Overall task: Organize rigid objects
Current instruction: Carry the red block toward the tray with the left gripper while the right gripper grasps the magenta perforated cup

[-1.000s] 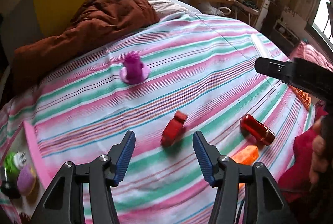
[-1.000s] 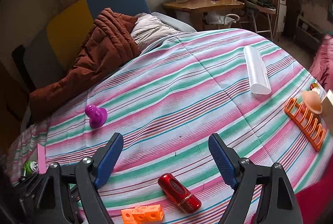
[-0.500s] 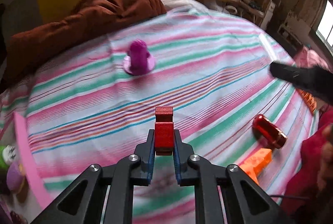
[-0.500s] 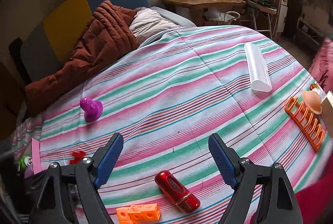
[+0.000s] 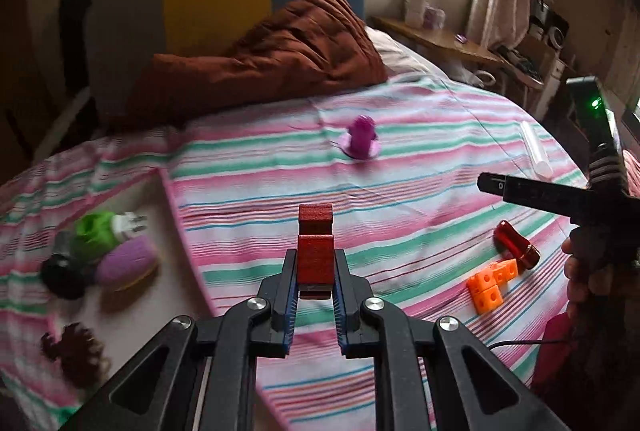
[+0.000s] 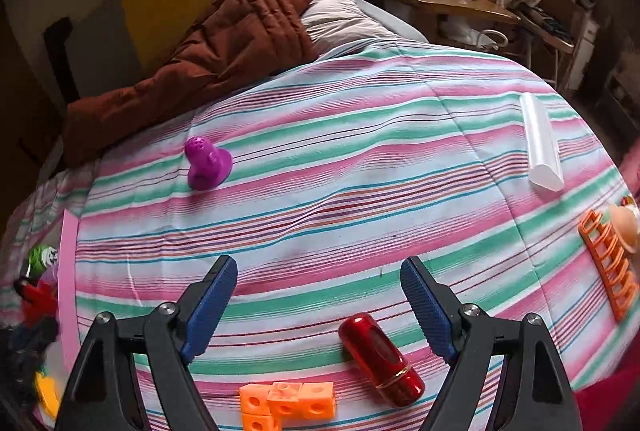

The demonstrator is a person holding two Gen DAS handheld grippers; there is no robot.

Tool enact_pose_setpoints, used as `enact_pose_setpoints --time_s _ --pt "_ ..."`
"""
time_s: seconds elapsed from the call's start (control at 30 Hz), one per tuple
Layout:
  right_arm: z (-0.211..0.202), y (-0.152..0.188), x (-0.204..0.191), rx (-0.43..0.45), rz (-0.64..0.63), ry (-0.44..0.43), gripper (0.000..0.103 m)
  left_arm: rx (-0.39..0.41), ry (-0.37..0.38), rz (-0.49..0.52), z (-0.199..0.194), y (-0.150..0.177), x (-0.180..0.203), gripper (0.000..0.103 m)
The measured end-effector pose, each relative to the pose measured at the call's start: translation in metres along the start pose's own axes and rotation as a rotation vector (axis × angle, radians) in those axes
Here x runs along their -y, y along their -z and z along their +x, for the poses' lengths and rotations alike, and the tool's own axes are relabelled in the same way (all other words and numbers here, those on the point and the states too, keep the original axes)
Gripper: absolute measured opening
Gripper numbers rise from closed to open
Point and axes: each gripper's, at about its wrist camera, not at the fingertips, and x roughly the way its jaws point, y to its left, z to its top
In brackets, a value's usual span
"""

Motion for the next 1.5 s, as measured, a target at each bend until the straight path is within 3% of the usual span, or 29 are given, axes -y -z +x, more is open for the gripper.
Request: enact_pose_setpoints --time_s 0.6,0.93,1.17,1.5 --pt "0.008 0.004 -0.013 0.001 -0.035 -0.005 0.084 0.051 -0.137 -0.09 -0.057 0.033 -0.061 0.014" --pt "0.016 0.015 -0.042 -0.014 -0.108 -0.034 0.084 0.04 -0.144 -0.158 -0.063 0.049 -0.093 0.014" --pt "0.031 0.024 -0.066 -0.085 -0.142 -0.07 0.081 0.029 -0.132 -0.194 -0.066 0.061 -0.11 0.014" --pt "0.06 -0.034 -0.097 -0.049 -0.099 -0.09 0.081 0.02 -0.125 -0.235 -0.075 0.076 -0.126 0.014"
